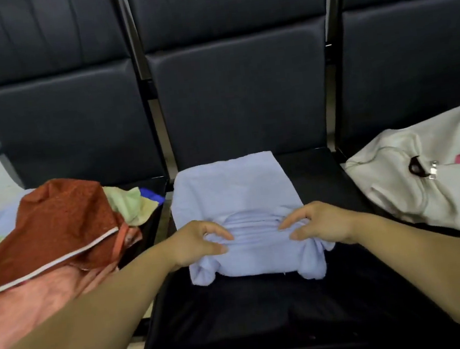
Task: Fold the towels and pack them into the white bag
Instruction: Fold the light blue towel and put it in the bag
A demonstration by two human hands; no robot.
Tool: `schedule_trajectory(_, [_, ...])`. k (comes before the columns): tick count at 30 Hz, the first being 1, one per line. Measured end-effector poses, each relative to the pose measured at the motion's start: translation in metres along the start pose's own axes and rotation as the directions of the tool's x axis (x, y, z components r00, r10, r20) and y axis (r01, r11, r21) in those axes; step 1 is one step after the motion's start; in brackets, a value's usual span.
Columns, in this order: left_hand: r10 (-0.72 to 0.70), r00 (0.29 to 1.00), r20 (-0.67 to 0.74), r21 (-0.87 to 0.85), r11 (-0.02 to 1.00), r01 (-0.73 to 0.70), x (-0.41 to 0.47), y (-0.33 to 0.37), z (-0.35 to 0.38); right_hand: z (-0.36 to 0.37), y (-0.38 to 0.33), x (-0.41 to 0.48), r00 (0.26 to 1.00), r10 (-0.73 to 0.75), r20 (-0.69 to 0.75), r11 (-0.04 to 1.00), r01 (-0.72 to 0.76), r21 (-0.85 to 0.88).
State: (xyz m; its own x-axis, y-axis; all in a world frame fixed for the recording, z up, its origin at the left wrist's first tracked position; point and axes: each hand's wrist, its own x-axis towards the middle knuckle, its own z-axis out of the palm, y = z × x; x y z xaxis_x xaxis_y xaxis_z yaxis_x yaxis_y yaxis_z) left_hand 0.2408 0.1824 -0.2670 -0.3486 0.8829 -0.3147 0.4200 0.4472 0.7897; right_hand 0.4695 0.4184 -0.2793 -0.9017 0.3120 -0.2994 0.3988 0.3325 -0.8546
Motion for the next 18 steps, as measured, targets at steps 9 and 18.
schedule_trajectory(9, [-0.172,0.822,0.543,0.02,0.981,0.193,-0.05,0.006,0.014,0.025,0.016,-0.039,0.828,0.269,0.492,0.901,-0.397,0.175])
schedule_trajectory(18, [-0.17,0.926,0.337,-0.068,0.977,0.204,-0.06,-0.011,-0.013,0.01,-0.005,-0.033,0.981,0.127,0.149,0.991,-0.13,0.014])
